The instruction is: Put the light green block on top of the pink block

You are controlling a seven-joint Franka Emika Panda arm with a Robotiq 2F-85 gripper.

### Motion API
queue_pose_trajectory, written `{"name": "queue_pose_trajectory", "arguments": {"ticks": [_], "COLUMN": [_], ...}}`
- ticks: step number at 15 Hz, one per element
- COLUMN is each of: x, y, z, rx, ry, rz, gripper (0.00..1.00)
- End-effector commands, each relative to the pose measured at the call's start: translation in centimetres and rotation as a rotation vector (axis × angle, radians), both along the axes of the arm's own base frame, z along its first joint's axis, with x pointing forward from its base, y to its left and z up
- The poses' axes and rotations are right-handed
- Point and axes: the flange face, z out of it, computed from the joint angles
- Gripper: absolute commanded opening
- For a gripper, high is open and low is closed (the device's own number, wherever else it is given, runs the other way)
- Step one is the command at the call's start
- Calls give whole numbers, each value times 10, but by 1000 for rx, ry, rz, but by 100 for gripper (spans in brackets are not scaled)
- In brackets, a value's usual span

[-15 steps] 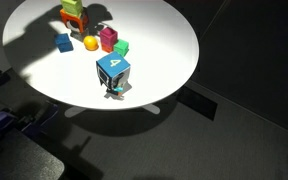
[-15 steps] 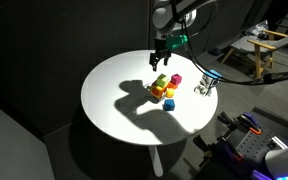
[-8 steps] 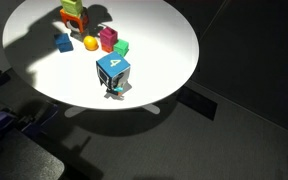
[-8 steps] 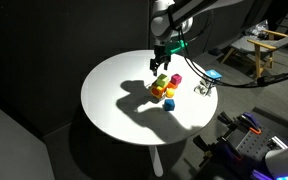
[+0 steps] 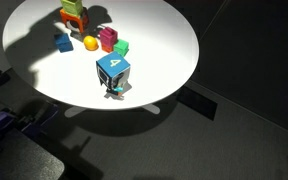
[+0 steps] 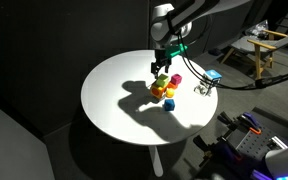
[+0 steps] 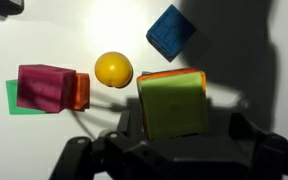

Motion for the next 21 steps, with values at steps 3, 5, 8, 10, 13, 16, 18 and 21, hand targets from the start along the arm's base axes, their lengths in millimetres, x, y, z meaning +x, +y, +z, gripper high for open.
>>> {"name": "queue_pose_trajectory", "arguments": {"ticks": [3,5,8,10,13,16,18,21], "x": [1,0,0,0,-1,-1,-1,0], "y": [-3,-3,-2,-2,-1,-3,-8,-19], "z": [-11,-15,-20,-23,-13,4,19,40], "rx": [-37,-42,-47,-55,-54,-48,-41,-44], "ry": [6,12,22,36,52,49,45,33], "rz": [-14,-14,-15,-22,-29,-38,-45,-73], "gripper": [100,100,66,49,30,27,27,27]}}
